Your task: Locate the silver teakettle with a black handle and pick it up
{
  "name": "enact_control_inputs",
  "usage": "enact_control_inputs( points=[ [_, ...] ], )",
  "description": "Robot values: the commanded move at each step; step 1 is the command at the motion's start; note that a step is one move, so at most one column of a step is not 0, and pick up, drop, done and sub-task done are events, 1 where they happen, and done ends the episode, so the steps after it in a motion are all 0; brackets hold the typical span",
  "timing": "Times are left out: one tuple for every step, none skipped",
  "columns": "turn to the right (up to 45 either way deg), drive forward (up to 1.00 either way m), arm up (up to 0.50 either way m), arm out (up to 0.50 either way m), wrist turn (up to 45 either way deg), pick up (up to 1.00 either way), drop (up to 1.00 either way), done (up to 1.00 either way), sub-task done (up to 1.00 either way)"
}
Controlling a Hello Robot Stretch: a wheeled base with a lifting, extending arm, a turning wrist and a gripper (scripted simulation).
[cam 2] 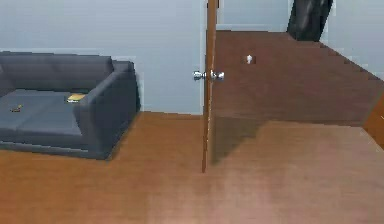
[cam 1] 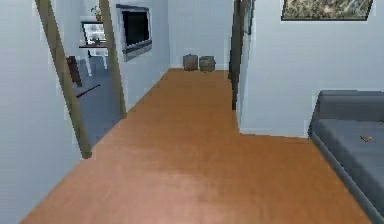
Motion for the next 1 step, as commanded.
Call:
enact_control_inputs(
  points=[
    [0.0, 1.0, 0.0, 0.0, 0.0, 0.0, 0.0, 0.0, 0.0]
  ],
)
